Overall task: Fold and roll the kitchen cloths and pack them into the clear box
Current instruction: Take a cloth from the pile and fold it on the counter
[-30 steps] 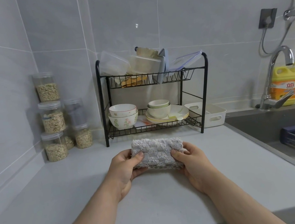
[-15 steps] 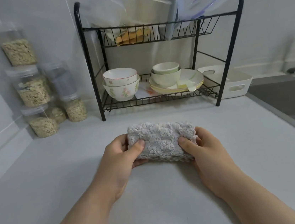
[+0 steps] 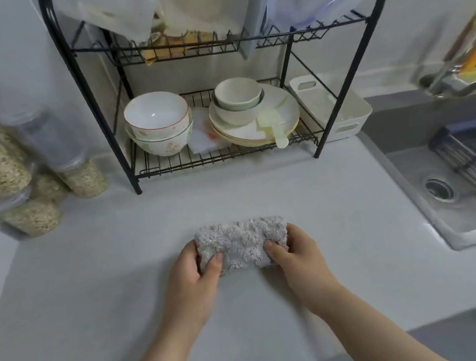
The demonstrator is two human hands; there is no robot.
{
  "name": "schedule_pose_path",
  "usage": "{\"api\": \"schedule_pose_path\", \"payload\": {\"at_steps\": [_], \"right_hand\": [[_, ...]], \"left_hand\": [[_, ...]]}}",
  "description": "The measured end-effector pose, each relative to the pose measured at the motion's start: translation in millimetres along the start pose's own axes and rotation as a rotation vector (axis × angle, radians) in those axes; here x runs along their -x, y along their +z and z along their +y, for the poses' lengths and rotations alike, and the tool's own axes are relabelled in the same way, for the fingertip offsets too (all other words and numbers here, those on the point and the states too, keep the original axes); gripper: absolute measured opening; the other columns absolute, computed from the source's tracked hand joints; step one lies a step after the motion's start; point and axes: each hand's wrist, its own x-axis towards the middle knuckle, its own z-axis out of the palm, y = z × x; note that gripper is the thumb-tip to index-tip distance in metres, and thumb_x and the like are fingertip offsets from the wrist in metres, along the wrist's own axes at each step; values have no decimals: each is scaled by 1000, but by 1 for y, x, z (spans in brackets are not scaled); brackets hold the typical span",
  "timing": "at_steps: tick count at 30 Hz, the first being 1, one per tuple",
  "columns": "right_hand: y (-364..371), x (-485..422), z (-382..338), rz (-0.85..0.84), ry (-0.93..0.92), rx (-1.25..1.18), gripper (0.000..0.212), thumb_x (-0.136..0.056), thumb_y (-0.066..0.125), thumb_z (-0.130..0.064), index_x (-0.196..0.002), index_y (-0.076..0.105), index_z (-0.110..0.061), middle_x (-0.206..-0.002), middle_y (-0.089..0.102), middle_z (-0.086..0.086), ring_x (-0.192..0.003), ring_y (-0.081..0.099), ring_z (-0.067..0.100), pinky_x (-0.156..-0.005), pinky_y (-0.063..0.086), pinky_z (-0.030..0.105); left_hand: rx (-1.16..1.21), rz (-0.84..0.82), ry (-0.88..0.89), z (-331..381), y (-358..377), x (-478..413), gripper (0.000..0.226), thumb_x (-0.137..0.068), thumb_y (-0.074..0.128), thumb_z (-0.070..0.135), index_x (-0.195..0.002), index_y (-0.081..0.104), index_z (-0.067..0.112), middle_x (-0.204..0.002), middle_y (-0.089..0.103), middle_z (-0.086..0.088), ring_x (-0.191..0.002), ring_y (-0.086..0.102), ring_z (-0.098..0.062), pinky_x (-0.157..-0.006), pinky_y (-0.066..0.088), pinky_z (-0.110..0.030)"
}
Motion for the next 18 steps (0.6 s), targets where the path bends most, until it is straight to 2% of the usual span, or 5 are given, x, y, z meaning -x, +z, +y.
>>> {"api": "schedule_pose_path", "payload": {"at_steps": [2,4,8,14,18], "right_hand": [[-1,0,-13,14,132,57,13,-89,64,-14,-79,56,-13,-64,58,-12,-63,54,7,-64,43,21],[-7,2,-27,39,250,0,17,-84,69,-13,-79,55,-5,-67,55,1,-64,54,17,-66,46,30],[-40,28,-79,72,268,-166,11,-87,65,1,-94,67,-8,-80,73,10,-72,70,23,-70,58,30],[-151,92,-152,240,111,-149,16,-86,65,-4,-99,70,-11,-96,72,23,-83,67,38,-86,53,52],[-233,144,-184,440,3,-174,24,-88,62,1,-106,68,-12,-96,73,18,-90,70,38,-83,55,51]], "left_hand": [[-82,-13,-76,0,1,-5,14,-85,60,28,-99,61,28,-91,70,22,-89,62,11,-78,47,-11],[-80,-53,-184,6,1,-8,13,-88,61,26,-100,64,21,-93,72,12,-93,67,-7,-82,52,-28],[211,-107,-349,62,6,-3,12,-91,61,2,-95,69,10,-90,76,-6,-91,71,-27,-77,57,-33],[391,-351,-227,185,66,2,25,-85,63,-4,-109,64,4,-102,74,-9,-96,70,-26,-83,53,-38],[453,-586,-141,263,139,23,35,-79,68,-5,-113,61,2,-106,73,-14,-100,69,-30,-86,52,-41]]}}
